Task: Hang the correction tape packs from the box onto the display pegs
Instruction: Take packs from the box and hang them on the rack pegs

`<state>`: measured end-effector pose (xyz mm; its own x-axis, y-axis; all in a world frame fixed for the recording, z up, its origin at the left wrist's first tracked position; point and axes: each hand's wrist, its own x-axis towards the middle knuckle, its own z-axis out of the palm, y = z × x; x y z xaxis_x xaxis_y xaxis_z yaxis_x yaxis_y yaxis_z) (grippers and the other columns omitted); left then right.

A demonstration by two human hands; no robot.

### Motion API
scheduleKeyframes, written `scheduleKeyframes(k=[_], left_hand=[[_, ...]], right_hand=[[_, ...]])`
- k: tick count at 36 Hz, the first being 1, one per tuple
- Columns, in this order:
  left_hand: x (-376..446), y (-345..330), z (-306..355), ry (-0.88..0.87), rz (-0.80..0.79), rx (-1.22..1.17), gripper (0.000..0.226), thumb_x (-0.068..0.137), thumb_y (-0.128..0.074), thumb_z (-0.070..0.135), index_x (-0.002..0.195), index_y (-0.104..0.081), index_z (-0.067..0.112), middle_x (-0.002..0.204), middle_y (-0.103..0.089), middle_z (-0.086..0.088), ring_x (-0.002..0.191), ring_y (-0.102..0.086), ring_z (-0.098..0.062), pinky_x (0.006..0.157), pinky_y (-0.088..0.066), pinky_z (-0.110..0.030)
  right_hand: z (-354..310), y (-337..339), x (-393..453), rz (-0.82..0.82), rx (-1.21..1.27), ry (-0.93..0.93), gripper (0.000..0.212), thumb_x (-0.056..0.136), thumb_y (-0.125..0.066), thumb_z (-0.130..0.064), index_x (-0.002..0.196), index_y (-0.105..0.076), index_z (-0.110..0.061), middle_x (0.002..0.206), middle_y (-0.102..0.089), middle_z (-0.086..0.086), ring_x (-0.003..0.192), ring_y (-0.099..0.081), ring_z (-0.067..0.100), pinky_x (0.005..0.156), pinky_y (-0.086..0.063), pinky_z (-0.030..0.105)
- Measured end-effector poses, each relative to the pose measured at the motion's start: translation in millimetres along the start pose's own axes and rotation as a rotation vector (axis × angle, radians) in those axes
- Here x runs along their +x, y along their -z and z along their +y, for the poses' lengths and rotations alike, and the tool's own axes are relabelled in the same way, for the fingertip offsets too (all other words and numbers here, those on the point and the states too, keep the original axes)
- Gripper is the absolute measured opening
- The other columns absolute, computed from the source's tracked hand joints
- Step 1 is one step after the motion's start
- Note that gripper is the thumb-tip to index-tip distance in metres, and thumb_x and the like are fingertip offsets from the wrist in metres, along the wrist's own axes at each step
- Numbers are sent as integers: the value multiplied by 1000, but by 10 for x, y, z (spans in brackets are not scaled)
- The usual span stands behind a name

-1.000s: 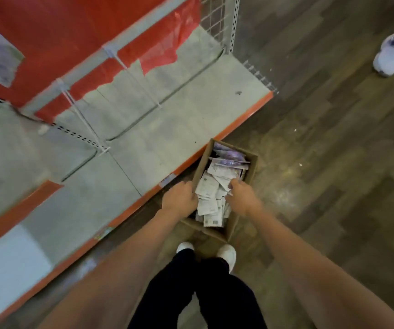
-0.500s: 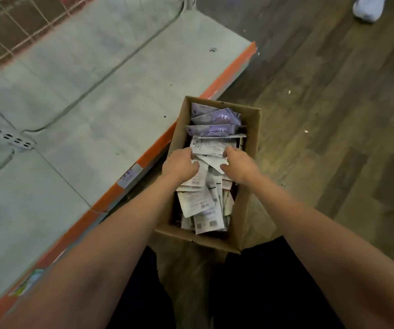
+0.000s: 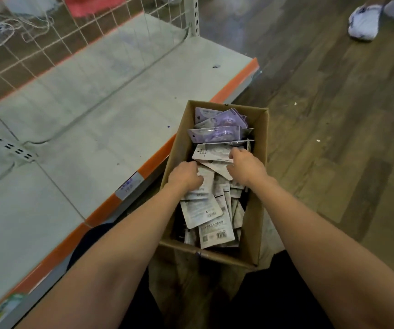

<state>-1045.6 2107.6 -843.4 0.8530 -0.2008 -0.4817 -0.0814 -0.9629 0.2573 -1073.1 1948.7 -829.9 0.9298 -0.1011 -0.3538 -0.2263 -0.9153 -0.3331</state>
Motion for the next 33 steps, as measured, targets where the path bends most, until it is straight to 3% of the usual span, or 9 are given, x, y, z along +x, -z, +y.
scheduleKeyframes(k=[4,7,11,15,20,24,28,33], left_hand=[[84,-132,-3,26,-39,56,44,95,-51,38,127,-50,8,130,-50,-16,118,-49,-30,91,-42,-38],[56,-292,3,98,-132,95,61,97,-45,47,140,-39,4,148,-30,-24,135,-31,-37,109,-31,-45],[3,-363,37,149,-149,68,73,96,-44,51,150,-20,8,157,-9,-21,144,-12,-36,115,-18,-46],[-14,-420,101,140,-187,162,92,81,-56,68,148,-21,15,155,-10,-22,142,-11,-38,113,-16,-48],[-49,-497,101,102,-117,164,83,83,-48,71,146,-26,21,153,-21,-20,140,-14,-41,113,-12,-52],[-55,-383,120,94,-181,70,71,90,-43,64,145,-29,22,154,-13,-20,138,-20,-44,113,-22,-52],[-62,-339,103,88,-161,-66,48,95,-52,38,136,-39,16,150,-12,-21,123,-46,-39,103,-41,-44],[-125,-313,91,217,-55,-382,92,82,-75,22,148,-12,9,147,-23,-21,125,-46,-36,99,-42,-40]], right_hand=[[52,38,31,15,-3,-12,38,98,-49,-21,135,-42,-12,135,-46,10,117,-51,28,91,-48,40],[42,65,36,20,5,-10,41,98,-50,-23,136,-41,-13,136,-46,10,117,-51,28,90,-48,39],[54,88,-10,17,7,18,37,98,-50,-24,132,-43,-12,133,-47,10,114,-52,27,89,-48,39],[96,105,-26,24,-11,19,34,97,-50,-22,130,-45,-11,131,-48,10,114,-52,28,90,-48,40],[86,114,-19,19,-16,23,33,98,-48,-20,130,-45,-11,132,-47,10,114,-51,29,90,-46,39],[59,96,-34,-3,-4,7,33,98,-48,-22,129,-45,-12,131,-47,9,113,-52,29,91,-47,42],[41,48,-48,-53,-2,-3,32,97,-48,-23,127,-46,-11,131,-48,10,114,-51,30,91,-46,41],[-24,16,-38,-85,20,8,35,96,-50,-24,129,-46,-10,134,-47,11,116,-50,29,90,-43,37]])
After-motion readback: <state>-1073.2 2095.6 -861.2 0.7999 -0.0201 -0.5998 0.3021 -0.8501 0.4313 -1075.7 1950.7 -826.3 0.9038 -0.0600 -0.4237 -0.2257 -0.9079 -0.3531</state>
